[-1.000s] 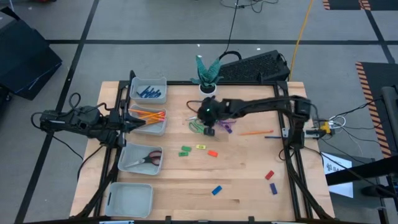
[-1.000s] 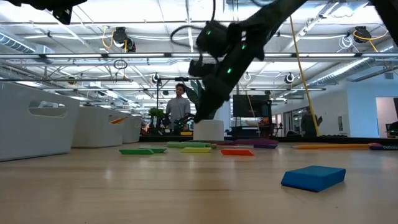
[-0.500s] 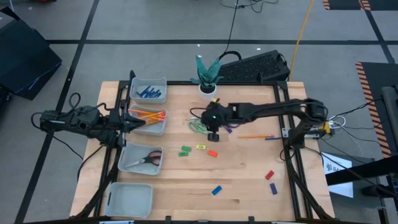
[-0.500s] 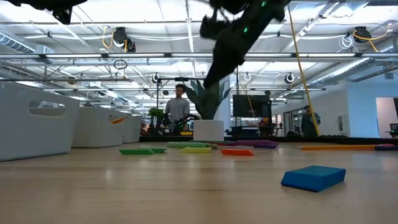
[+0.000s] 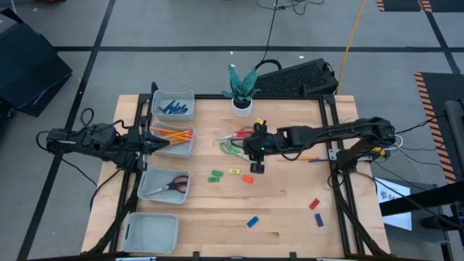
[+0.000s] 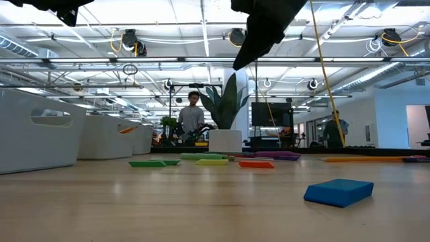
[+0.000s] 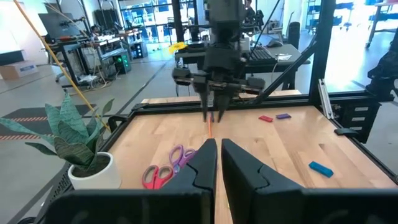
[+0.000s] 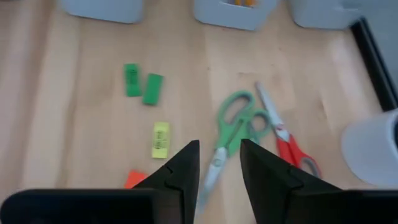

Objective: Sort crayons/erasers/pens/pencils in bins
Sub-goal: Put the orange scissors into the middle bottom gray bin

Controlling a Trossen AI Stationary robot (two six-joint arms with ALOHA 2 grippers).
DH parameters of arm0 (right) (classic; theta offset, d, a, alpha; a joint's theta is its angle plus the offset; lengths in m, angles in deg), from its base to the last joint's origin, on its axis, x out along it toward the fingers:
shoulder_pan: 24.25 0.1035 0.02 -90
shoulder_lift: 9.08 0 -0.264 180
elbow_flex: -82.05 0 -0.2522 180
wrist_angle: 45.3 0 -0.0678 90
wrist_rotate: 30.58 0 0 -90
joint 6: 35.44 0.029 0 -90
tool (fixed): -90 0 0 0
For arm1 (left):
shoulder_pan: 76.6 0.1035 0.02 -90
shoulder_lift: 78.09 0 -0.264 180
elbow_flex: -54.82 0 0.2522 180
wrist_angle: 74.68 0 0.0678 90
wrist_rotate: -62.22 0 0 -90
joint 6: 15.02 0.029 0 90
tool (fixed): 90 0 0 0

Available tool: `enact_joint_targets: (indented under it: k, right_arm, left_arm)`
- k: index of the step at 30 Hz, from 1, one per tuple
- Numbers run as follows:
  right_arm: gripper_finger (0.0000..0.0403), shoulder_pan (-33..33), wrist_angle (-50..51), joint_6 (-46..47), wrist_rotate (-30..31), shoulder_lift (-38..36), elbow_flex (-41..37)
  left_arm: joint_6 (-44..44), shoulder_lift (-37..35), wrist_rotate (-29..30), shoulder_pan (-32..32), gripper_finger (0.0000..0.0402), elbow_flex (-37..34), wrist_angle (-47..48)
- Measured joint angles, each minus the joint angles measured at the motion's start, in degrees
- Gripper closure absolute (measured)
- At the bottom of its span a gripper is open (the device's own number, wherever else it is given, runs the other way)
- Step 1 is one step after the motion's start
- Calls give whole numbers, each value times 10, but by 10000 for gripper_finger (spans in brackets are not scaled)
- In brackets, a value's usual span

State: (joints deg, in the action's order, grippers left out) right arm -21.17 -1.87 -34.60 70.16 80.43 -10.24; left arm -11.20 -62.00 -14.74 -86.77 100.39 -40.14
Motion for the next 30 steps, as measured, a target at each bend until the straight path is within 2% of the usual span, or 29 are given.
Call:
enact_joint_targets:
  k: [6, 15, 19, 24, 30]
  right_arm:
    - [293, 52, -8, 42, -3, 26, 21]
    - [293, 114, 11, 65, -4, 160, 163]
    - [293, 127, 25, 91, -4, 201, 192]
    - [280, 123, 74, 119, -3, 222, 192]
    - [229, 67, 67, 143, 18, 230, 155]
  left_arm:
    - [0, 0, 0, 0, 373, 0, 0]
    - [0, 0, 0, 0, 373, 0, 0]
    - [0, 0, 0, 0, 373, 0, 0]
    - [0, 0, 0, 0, 373, 0, 0]
    - [0, 0, 0, 0, 373, 0, 0]
